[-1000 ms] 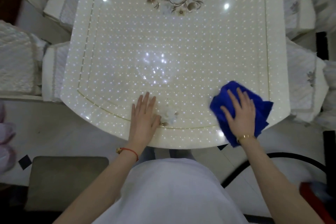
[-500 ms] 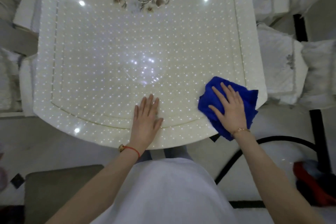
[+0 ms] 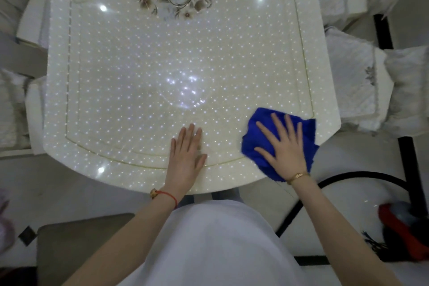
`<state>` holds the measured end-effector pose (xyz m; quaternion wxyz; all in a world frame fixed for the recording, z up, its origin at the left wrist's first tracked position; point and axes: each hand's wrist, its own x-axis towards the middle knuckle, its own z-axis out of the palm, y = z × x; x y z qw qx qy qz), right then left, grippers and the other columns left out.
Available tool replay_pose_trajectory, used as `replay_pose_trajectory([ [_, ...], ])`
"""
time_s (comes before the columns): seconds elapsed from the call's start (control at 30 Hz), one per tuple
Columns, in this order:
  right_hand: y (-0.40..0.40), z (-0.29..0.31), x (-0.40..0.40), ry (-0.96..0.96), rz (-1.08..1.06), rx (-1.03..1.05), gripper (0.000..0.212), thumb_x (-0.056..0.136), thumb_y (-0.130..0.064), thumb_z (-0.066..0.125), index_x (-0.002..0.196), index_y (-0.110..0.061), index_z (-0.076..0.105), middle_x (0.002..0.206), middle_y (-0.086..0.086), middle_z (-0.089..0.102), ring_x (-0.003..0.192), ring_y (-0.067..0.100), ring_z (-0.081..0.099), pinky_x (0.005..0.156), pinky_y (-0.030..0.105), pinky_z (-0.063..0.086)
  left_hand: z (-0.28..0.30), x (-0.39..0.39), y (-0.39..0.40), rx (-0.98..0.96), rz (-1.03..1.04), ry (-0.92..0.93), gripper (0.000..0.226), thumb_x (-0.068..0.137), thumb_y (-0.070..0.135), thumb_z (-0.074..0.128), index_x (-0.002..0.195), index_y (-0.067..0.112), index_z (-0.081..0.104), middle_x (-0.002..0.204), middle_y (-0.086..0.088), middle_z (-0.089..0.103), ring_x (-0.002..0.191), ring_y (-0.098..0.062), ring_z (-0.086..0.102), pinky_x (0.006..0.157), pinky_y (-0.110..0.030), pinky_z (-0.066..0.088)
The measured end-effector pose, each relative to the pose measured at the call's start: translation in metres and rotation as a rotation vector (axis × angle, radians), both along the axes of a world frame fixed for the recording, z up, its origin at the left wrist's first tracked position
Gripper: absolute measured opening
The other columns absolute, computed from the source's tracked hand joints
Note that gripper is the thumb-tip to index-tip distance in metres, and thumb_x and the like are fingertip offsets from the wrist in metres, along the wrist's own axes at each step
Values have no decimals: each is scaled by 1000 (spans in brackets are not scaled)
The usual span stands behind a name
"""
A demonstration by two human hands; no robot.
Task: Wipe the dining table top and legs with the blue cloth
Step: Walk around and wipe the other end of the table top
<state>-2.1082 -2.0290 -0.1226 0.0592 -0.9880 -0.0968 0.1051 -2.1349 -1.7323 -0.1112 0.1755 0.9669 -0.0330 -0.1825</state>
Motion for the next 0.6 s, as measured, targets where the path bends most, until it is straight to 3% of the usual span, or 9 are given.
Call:
replay_pose_trajectory([
  [0.1, -15, 1, 38, -1, -212, -23, 68, 91, -69, 26, 151, -40, 13, 160, 7, 15, 146, 38, 11, 119, 56, 3, 2, -2, 6, 6, -1, -27, 64, 100, 36, 41, 155, 25, 9, 164, 4, -2, 151, -16, -7, 125, -44, 3],
  [0.2, 20, -4, 76, -43, -342, 19, 68, 91, -69, 22, 151, -38, 17, 160, 7, 19, 145, 38, 15, 118, 57, 8, 4, -6, 20, 3, 23, -32, 63, 100, 33, 43, 155, 23, 12, 164, 3, 1, 152, -18, -5, 125, -46, 4],
  [0.43, 136, -4, 54, -55, -43, 62, 64, 93, -64, 33, 150, -37, 24, 157, 2, 28, 143, 32, 26, 116, 52, 17, 15, -16, 56, 7, 55, 2, 62, 101, 35, 43, 154, 22, 14, 163, 1, 6, 151, -18, 1, 125, -45, 7],
  [0.6, 169, -8, -13, -80, 13, 72, 59, 93, -58, 42, 146, -34, 34, 148, 1, 42, 129, 26, 42, 106, 45, 31, 11, -17, 100, 27, -91, -29, 57, 98, 27, 50, 151, 19, 27, 159, -4, 24, 148, -23, 23, 122, -46, 23],
])
